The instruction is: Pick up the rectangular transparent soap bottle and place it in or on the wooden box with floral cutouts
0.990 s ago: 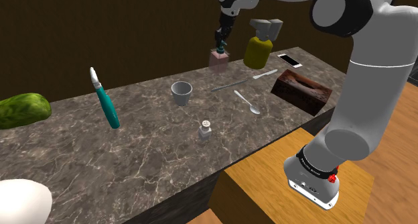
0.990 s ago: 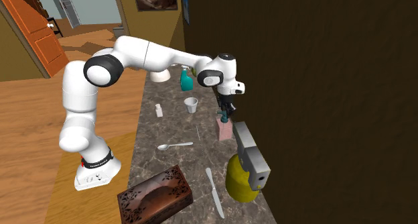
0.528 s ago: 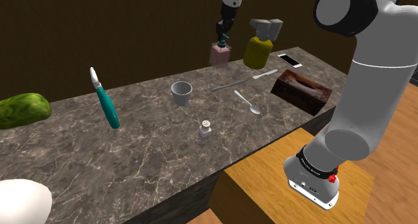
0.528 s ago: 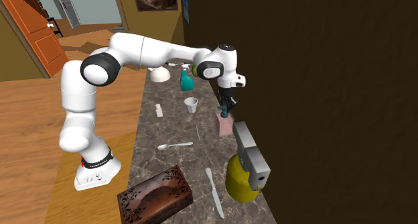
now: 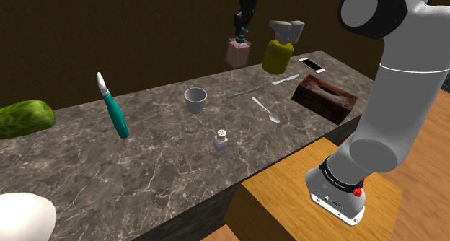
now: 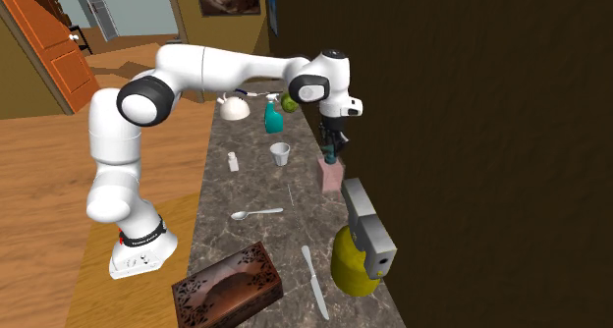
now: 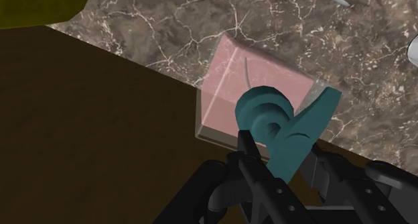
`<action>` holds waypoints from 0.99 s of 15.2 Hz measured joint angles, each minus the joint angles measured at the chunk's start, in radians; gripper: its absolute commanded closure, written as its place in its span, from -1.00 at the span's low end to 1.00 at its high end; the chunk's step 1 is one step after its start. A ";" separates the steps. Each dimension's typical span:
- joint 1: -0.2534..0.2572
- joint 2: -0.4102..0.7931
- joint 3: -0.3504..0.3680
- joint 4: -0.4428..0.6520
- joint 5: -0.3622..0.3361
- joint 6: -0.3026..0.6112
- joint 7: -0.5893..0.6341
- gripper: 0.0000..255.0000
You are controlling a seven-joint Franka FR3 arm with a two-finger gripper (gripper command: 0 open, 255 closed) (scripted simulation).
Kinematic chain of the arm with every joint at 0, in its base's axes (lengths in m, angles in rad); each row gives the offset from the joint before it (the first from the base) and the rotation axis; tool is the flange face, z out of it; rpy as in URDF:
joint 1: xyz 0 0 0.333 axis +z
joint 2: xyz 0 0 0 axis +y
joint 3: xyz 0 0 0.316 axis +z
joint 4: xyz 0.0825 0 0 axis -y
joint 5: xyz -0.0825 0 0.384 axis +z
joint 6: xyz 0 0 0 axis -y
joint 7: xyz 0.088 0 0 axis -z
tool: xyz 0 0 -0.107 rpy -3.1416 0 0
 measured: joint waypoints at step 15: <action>-0.015 0.005 -0.004 0.201 -0.002 -0.196 0.012 1.00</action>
